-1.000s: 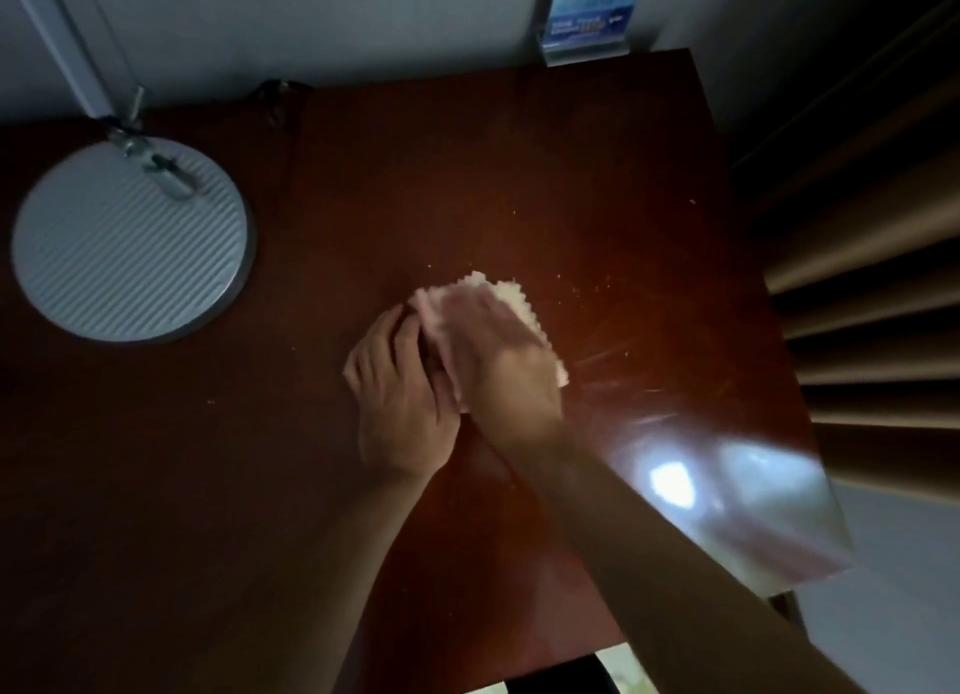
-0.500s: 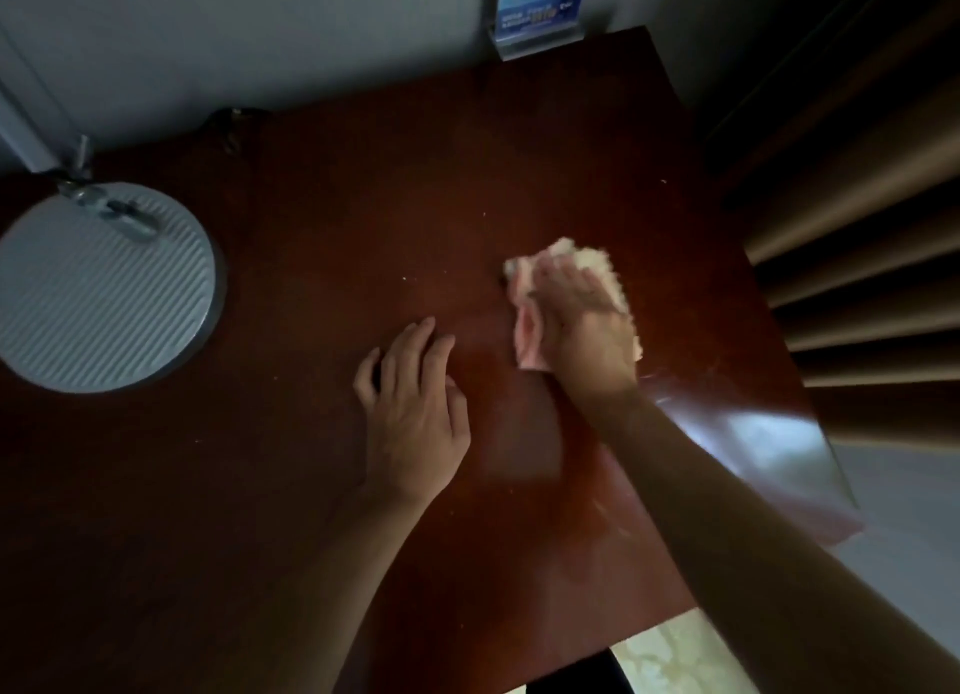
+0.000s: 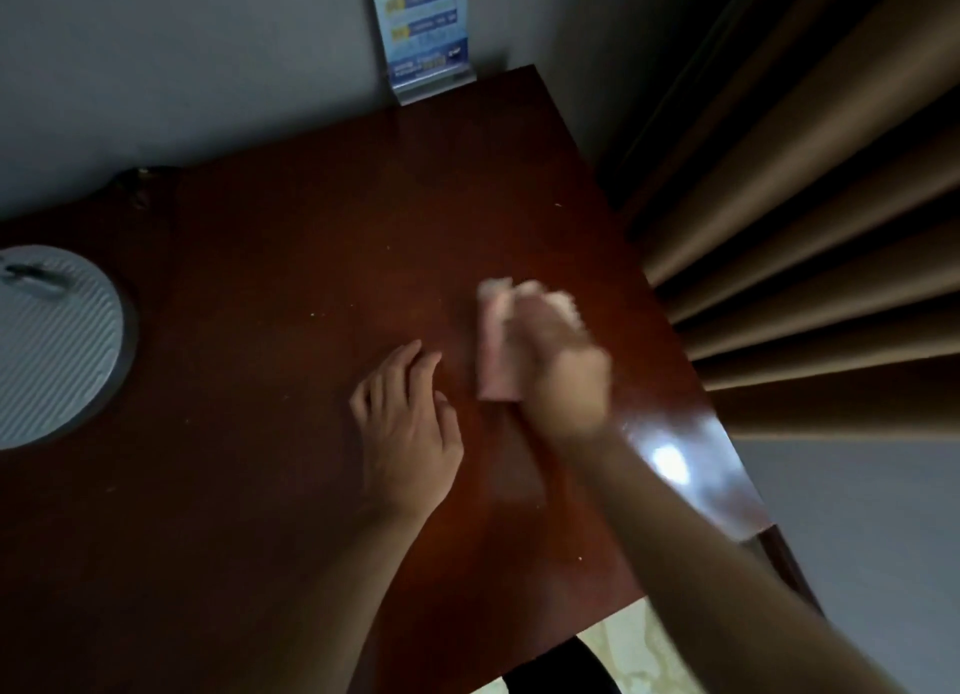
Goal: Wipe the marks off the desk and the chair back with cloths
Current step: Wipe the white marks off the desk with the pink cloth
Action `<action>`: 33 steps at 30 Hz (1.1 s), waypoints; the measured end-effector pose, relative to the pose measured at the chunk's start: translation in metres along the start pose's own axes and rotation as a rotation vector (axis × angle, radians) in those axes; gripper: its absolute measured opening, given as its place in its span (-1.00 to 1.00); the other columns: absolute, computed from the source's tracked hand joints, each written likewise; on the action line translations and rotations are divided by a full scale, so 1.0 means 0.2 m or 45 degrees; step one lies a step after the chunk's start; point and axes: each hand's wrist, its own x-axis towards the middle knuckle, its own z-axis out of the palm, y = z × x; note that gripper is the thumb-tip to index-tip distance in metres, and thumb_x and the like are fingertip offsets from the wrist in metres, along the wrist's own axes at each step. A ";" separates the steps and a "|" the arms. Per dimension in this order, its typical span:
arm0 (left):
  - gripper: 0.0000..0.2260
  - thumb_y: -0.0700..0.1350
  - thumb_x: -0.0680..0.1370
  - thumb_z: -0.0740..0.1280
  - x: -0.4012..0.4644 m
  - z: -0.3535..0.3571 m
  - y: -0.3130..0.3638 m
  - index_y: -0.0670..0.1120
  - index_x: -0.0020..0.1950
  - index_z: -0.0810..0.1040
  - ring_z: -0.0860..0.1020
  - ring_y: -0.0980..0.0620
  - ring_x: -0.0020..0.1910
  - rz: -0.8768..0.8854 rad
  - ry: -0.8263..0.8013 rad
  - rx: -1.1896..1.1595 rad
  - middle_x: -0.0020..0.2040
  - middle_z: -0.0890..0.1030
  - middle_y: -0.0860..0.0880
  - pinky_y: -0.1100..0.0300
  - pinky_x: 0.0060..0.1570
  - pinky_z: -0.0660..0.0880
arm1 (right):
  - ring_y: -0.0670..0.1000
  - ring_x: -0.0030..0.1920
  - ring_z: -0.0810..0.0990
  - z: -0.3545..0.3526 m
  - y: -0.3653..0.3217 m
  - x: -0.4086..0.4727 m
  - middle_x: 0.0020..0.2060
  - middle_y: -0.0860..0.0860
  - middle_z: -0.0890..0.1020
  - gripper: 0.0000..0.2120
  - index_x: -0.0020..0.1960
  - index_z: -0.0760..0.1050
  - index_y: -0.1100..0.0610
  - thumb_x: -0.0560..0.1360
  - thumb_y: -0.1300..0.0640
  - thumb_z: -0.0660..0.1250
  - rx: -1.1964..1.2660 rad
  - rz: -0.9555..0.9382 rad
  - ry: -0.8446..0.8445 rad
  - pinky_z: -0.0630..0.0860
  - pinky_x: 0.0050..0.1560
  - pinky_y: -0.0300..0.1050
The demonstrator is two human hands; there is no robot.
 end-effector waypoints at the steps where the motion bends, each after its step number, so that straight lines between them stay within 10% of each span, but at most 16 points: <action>1: -0.64 -0.14 0.48 0.23 0.01 0.00 0.01 -0.11 0.27 0.51 0.44 -0.09 0.34 -0.028 0.019 -0.017 0.33 0.52 -0.10 -0.08 0.31 0.30 | 0.10 0.01 0.61 0.07 -0.11 -0.03 -0.02 0.08 0.66 -0.81 0.06 0.61 0.08 0.58 0.18 0.22 -0.038 -0.116 -0.108 0.54 0.00 -0.03; 5: -0.62 -0.17 0.44 0.26 0.00 -0.01 -0.04 -0.12 0.27 0.48 0.44 -0.11 0.33 -0.048 0.020 0.047 0.33 0.51 -0.11 -0.09 0.31 0.29 | 0.09 0.19 0.60 0.21 -0.07 -0.12 0.12 0.11 0.66 -0.81 0.08 0.63 0.17 0.54 0.12 0.34 -0.031 -0.444 -0.097 0.45 0.28 -0.06; 10: -0.64 -0.15 0.50 0.24 -0.02 0.03 -0.01 -0.11 0.30 0.47 0.43 -0.10 0.35 -0.042 -0.041 0.103 0.35 0.48 -0.11 -0.10 0.35 0.27 | 0.22 -0.05 0.61 -0.05 0.50 0.11 -0.06 0.19 0.62 -0.67 0.14 0.54 0.23 0.65 0.03 0.12 -0.604 0.198 0.133 0.52 -0.09 0.03; 14: -0.65 -0.13 0.51 0.23 -0.03 0.02 0.01 -0.11 0.29 0.48 0.42 -0.09 0.34 -0.055 -0.030 0.091 0.35 0.47 -0.11 -0.09 0.34 0.27 | 0.11 -0.20 0.66 -0.15 0.37 0.13 -0.13 0.11 0.66 -0.79 0.03 0.56 0.20 0.61 0.07 0.24 -0.323 0.215 0.292 0.50 -0.33 -0.11; 22: -0.63 -0.09 0.53 0.23 -0.01 -0.08 -0.20 -0.12 0.32 0.46 0.39 -0.11 0.38 -0.092 -0.016 0.187 0.40 0.43 -0.14 -0.11 0.34 0.27 | 0.14 0.25 0.58 0.19 -0.17 -0.18 0.15 0.13 0.65 -0.84 0.06 0.65 0.18 0.50 0.20 0.44 0.007 -0.287 -0.052 0.47 0.32 0.08; 29: -0.57 0.04 0.58 0.15 -0.03 -0.04 -0.30 -0.16 0.37 0.45 0.36 -0.15 0.44 -0.046 -0.054 0.247 0.42 0.43 -0.18 -0.12 0.38 0.26 | 0.14 0.21 0.61 0.22 -0.20 0.11 0.06 0.11 0.69 -0.54 0.07 0.63 0.11 0.67 -0.05 -0.01 0.049 -0.181 -0.113 0.53 0.25 0.05; 33: -0.56 0.04 0.60 0.13 -0.03 -0.05 -0.30 -0.18 0.37 0.46 0.37 -0.15 0.43 -0.062 -0.034 0.219 0.41 0.45 -0.18 -0.11 0.38 0.27 | 0.07 -0.01 0.60 0.29 -0.27 0.24 -0.08 -0.01 0.64 -0.63 -0.02 0.61 0.07 0.62 -0.06 0.08 0.031 -0.088 -0.078 0.61 -0.21 -0.01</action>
